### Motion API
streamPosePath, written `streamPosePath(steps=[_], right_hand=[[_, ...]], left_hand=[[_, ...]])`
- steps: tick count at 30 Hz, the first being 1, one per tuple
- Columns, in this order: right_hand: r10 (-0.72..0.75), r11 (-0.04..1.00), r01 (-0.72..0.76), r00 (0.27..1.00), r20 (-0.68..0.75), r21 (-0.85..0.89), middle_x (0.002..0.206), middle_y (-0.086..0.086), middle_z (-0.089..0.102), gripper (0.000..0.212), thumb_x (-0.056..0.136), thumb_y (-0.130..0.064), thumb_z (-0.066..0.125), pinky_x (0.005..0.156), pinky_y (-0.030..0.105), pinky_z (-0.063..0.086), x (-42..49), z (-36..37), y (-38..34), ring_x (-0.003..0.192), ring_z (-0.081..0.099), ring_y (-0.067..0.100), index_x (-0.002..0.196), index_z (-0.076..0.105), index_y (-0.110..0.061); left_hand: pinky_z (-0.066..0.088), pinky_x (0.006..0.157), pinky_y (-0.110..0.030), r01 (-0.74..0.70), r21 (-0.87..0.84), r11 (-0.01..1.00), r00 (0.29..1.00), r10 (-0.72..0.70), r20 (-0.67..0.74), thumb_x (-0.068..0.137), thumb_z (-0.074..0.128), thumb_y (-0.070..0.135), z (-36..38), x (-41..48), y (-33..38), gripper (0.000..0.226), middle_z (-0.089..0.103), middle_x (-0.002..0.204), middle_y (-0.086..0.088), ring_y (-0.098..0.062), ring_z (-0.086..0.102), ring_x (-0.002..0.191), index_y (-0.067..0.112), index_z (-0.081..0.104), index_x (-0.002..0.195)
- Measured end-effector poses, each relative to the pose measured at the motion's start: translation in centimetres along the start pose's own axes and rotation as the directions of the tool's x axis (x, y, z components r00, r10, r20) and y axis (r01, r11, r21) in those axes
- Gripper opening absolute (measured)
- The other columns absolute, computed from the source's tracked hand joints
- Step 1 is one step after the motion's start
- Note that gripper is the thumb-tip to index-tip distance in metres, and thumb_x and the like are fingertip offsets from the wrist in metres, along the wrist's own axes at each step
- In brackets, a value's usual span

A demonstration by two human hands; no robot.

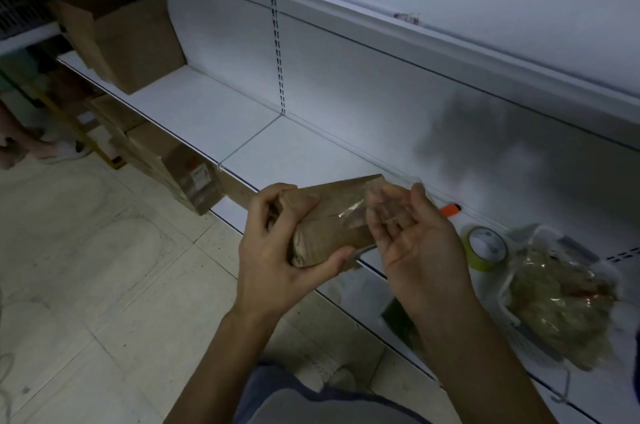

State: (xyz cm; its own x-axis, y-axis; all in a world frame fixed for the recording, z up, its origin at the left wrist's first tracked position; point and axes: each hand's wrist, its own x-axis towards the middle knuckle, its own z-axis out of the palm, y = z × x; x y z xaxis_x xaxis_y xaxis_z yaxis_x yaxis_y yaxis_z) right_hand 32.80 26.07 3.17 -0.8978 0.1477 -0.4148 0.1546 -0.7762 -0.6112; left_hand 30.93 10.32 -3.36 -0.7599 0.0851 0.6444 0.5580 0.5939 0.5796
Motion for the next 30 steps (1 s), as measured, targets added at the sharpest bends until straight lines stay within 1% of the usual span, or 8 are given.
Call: streamPosePath(steps=[3, 8, 12, 15, 17, 20, 25, 30], right_hand=[[-0.019, 0.977, 0.048, 0.99, -0.141, 0.207, 0.084, 0.013, 0.074, 0.028, 0.098, -0.028, 0.046, 0.069, 0.031, 0.06, 1.4, -2.1, -3.5, 0.076, 0.073, 0.019, 0.097, 0.06, -0.004], [0.002, 0.981, 0.045, 0.97, -0.242, 0.191, 0.079, 0.009, 0.075, 0.026, 0.098, -0.029, 0.048, 0.058, 0.026, 0.059, 3.4, -6.3, -5.8, 0.066, 0.073, 0.017, 0.1, 0.061, -0.007], [0.0, 1.0, 0.004, 0.976, -0.217, 0.021, 0.106, 0.011, 0.067, 0.022, 0.095, -0.026, 0.053, 0.082, 0.03, 0.055, 3.8, -7.1, -3.5, 0.095, 0.067, 0.02, 0.112, 0.058, -0.013], [0.038, 0.947, -0.064, 0.995, -0.088, -0.314, 0.117, 0.008, 0.062, 0.04, 0.083, -0.033, 0.067, 0.09, 0.036, 0.049, 3.8, -5.5, -1.8, 0.105, 0.062, 0.02, 0.118, 0.055, -0.017], [0.141, 0.834, -0.124, 0.99, -0.01, -0.537, 0.108, 0.0, 0.065, 0.059, 0.063, -0.047, 0.078, 0.082, 0.03, 0.052, 3.6, -4.1, -1.4, 0.102, 0.063, 0.015, 0.112, 0.059, -0.022], [-0.078, 0.676, 0.042, 0.997, -0.015, -0.735, 0.062, -0.023, 0.061, 0.017, 0.083, -0.025, 0.071, 0.046, 0.005, 0.043, 3.6, -4.1, -1.7, 0.06, 0.061, -0.005, 0.074, 0.056, -0.026], [-0.442, 0.565, 0.349, 0.893, 0.083, -0.748, 0.067, -0.018, 0.066, 0.017, 0.088, -0.016, 0.065, 0.055, 0.007, 0.045, 3.0, -5.3, -1.1, 0.066, 0.06, -0.006, 0.074, 0.062, -0.025], [-0.647, -0.058, 0.454, 0.661, 0.38, -0.889, 0.086, -0.004, 0.072, 0.012, 0.092, -0.02, 0.06, 0.062, 0.013, 0.047, 1.9, -4.9, 0.4, 0.073, 0.065, 0.006, 0.092, 0.071, -0.015]], left_hand=[[0.035, 0.093, -0.012, 0.147, 0.036, 0.989, 0.988, -0.145, -0.06, 0.076, 0.058, 0.068, -1.4, 0.1, -1.6, 0.07, 0.048, 0.115, -0.015, -0.017, 0.042, 0.11, 0.007, 0.061, 0.109], [0.038, 0.087, -0.01, 0.189, -0.043, 0.981, 0.98, -0.191, -0.056, 0.076, 0.055, 0.072, -2.6, -0.4, -3.5, 0.065, 0.05, 0.112, -0.001, -0.017, 0.048, 0.106, 0.016, 0.058, 0.108], [0.05, 0.086, -0.034, 0.387, -0.214, 0.897, 0.912, -0.406, -0.056, 0.073, 0.053, 0.076, -0.6, -0.2, -3.0, 0.062, 0.054, 0.114, -0.011, -0.021, 0.054, 0.104, 0.025, 0.055, 0.109], [0.042, 0.087, -0.015, 0.243, -0.164, 0.956, 0.97, -0.244, 0.015, 0.077, 0.053, 0.073, 0.6, 0.0, -2.3, 0.064, 0.053, 0.113, -0.013, -0.015, 0.05, 0.103, 0.019, 0.055, 0.11], [0.04, 0.088, -0.013, 0.141, -0.139, 0.98, 0.99, -0.137, 0.039, 0.077, 0.054, 0.071, 1.2, 0.1, -1.6, 0.065, 0.05, 0.113, -0.013, -0.016, 0.049, 0.104, 0.016, 0.056, 0.111], [0.039, 0.093, -0.018, 0.033, -0.111, 0.993, 0.999, -0.031, 0.018, 0.079, 0.056, 0.068, 1.5, 0.3, -1.1, 0.066, 0.047, 0.116, -0.014, -0.022, 0.047, 0.109, 0.009, 0.056, 0.109], [0.036, 0.096, -0.011, 0.035, -0.096, 0.995, 0.957, -0.006, 0.291, 0.073, 0.057, 0.074, 1.6, 0.7, -1.5, 0.082, 0.041, 0.133, -0.008, -0.002, 0.038, 0.122, 0.02, 0.041, 0.132], [0.039, 0.102, -0.049, -0.048, 0.278, 0.959, 0.821, -0.121, 0.558, 0.061, 0.05, 0.084, 2.8, -0.1, -1.9, 0.115, 0.041, 0.145, -0.011, -0.027, 0.043, 0.128, 0.018, 0.018, 0.15]])
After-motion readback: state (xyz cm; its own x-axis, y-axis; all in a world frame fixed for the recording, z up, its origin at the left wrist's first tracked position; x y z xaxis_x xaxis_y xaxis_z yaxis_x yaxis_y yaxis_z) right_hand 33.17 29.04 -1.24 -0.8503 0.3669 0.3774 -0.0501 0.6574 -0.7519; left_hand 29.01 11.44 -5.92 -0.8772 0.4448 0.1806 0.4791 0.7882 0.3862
